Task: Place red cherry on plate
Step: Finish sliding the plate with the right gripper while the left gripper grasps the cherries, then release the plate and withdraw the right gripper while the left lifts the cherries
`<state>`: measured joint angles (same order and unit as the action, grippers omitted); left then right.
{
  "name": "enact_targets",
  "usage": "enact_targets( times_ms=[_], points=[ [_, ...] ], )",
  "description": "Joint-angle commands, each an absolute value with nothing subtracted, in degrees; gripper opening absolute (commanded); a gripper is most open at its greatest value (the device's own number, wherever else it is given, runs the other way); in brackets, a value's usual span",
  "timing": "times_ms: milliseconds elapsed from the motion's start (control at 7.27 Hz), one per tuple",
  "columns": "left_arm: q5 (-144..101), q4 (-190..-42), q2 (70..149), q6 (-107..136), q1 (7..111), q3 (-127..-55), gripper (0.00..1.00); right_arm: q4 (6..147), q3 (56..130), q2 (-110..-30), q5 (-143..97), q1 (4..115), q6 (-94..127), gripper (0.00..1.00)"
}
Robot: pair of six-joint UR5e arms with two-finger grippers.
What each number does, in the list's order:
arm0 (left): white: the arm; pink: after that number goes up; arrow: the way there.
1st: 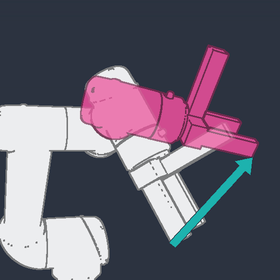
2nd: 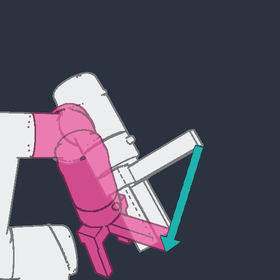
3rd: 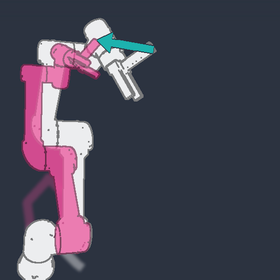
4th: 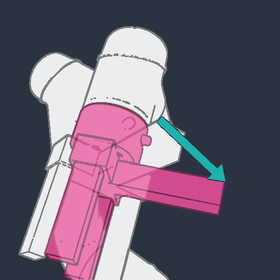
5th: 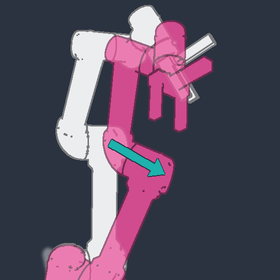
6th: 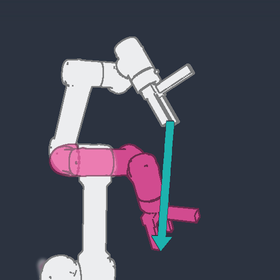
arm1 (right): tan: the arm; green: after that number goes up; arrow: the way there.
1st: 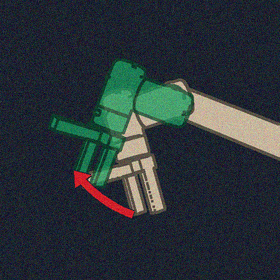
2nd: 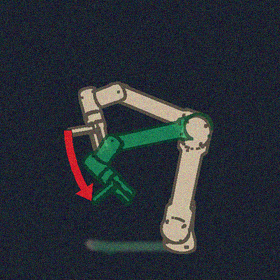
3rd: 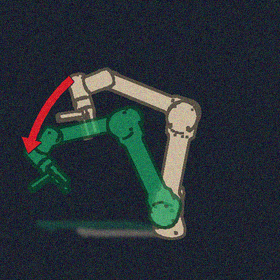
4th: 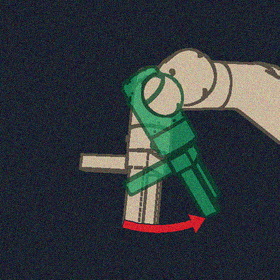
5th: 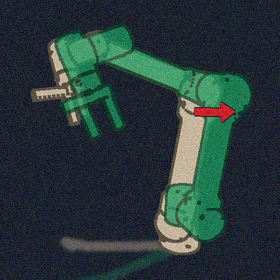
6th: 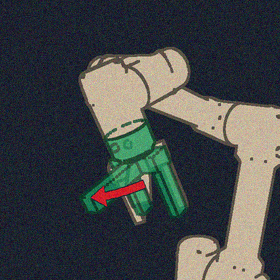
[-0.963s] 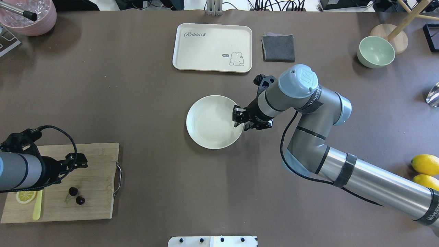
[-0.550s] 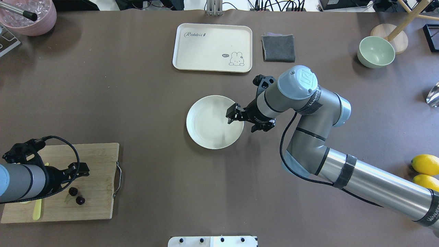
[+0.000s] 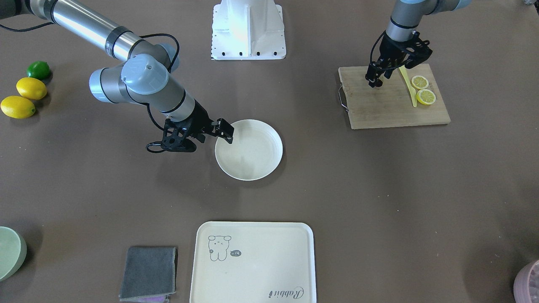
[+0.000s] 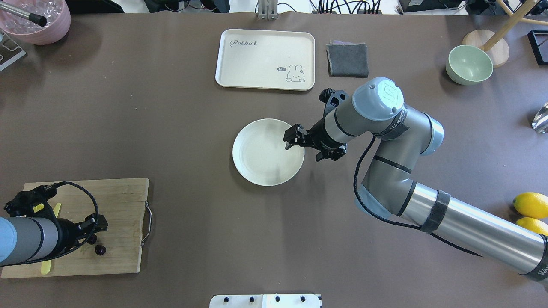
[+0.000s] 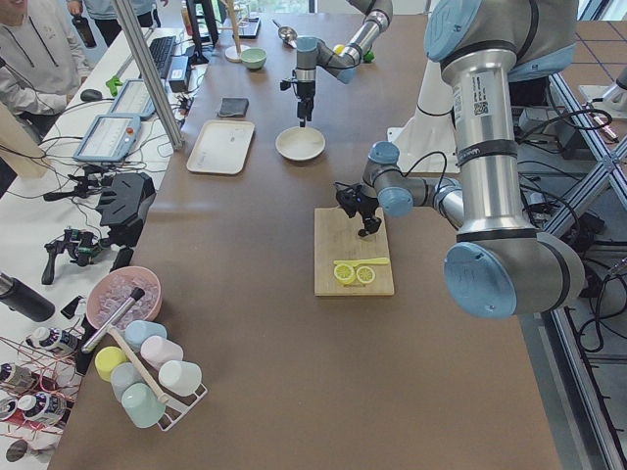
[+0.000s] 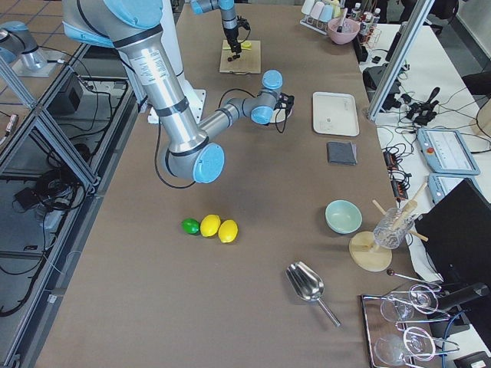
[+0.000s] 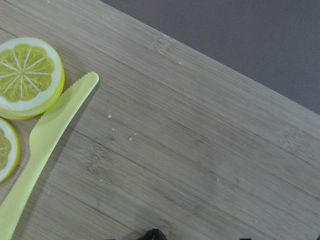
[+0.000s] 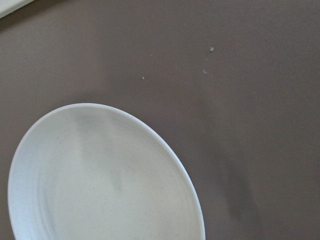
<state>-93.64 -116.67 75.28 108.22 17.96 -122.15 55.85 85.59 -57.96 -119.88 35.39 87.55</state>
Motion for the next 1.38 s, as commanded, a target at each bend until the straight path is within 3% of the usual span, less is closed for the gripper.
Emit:
enact_targets(
  times_ms=[0, 275, 413, 550, 826, 1239],
  points=[
    [-93.51, -117.07, 75.41, 108.37, 17.49, -120.95, 0.63, 55.81, 85.78, -58.71, -119.97, 35.68, 87.28, 0.99],
    [-93.43, -117.6, 75.5, 109.16, 17.14, -120.5, 0.59, 55.81, 86.22, -58.71, -119.97, 36.03, 87.36, 0.99],
    [-93.43, -117.6, 75.5, 109.25, 17.14, -120.67, 0.47, 55.81, 86.22, -58.71, -120.32, 36.38, 87.36, 0.99],
    [-93.43, -117.6, 75.5, 109.34, 17.14, -120.67, 0.29, 55.9, 87.0, -58.88, -120.58, 36.65, 87.36, 0.99],
    [-93.51, -117.6, 75.41, 109.25, 17.14, -120.67, 0.12, 56.33, 91.9, -62.29, -123.72, 38.92, 87.28, 0.99],
    [-95.0, -117.51, 76.98, 108.64, 18.8, -124.96, 0.12, 56.51, 95.01, -65.73, -130.41, 44.28, 87.1, 0.99]
  ],
)
